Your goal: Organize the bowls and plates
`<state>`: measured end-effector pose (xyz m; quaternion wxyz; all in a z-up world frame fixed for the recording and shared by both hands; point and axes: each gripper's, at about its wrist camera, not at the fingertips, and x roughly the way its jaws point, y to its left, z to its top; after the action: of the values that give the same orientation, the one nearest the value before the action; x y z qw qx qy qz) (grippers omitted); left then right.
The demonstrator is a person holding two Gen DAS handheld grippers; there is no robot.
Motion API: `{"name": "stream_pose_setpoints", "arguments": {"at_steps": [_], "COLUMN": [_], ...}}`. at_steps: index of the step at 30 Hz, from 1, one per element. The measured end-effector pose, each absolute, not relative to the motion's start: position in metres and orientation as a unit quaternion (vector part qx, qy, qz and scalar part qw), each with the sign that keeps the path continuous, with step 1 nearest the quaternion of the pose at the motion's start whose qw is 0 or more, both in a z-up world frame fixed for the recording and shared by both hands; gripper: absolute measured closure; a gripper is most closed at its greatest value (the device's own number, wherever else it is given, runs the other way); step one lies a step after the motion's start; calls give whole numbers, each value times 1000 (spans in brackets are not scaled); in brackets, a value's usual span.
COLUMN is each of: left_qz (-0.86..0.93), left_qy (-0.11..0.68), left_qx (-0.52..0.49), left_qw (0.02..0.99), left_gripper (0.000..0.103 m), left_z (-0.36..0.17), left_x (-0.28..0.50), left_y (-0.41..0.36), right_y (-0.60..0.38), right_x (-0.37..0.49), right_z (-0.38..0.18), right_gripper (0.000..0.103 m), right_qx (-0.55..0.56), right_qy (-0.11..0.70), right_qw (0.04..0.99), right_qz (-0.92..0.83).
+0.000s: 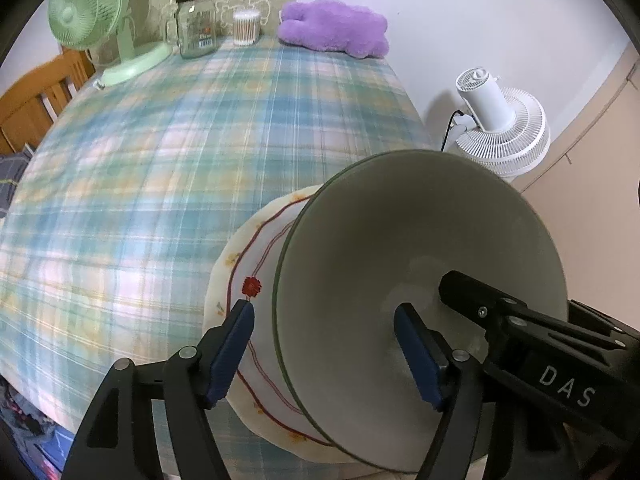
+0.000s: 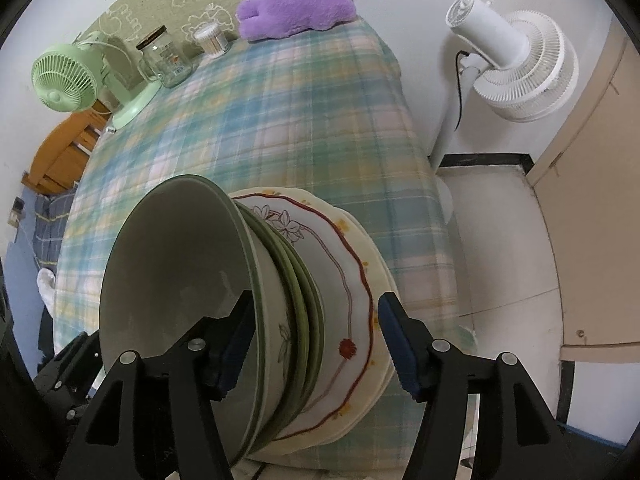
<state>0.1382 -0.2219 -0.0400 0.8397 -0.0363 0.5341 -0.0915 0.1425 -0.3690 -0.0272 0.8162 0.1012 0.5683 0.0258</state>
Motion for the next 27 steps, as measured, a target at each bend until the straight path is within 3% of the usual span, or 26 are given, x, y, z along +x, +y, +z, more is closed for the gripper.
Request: {"name": "stream_pose_setpoints", "arguments": {"at_steps": [13, 27], "left_qz": [-108, -96], "left_qy": [460, 382], "left_qx": [-6, 32], "left_qw": [881, 918], "left_gripper": [21, 11], "left_z": [10, 25], "left_x": [122, 102], "left_y": [-178, -51], "right_y": [-329, -216], "right_x": [108, 75], "right_z": [35, 50], "right_gripper": [38, 38], "right_qx": [62, 76], "right_qy": [478, 409], "right_qw": [875, 906], "right_qz": [-39, -74]}}
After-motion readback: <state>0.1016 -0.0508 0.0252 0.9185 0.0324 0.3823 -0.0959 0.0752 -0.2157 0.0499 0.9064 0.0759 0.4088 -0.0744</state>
